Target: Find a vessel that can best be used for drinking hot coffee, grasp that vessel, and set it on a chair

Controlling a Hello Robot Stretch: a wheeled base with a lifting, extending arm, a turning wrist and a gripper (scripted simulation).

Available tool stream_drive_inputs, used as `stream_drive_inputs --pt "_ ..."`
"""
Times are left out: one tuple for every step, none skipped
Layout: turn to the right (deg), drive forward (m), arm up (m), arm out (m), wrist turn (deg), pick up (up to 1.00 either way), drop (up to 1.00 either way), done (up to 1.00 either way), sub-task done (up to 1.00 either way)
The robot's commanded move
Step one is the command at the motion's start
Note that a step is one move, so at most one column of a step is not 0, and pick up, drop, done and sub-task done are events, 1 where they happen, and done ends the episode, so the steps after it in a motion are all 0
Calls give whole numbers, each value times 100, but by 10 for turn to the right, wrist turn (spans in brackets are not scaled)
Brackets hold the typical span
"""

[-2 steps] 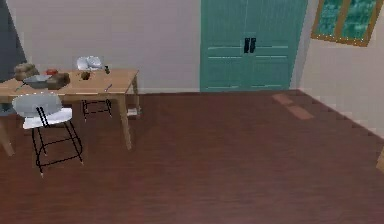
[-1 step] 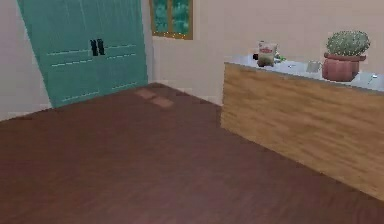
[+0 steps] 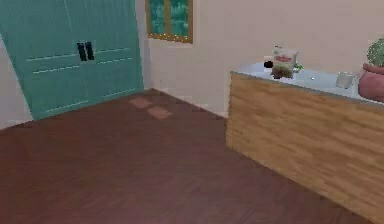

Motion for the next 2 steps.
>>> stream_drive_inputs --pt "450 0 0 0 0 0 0 0 0" --pt "0 100 0 0 0 0 0 0 0"
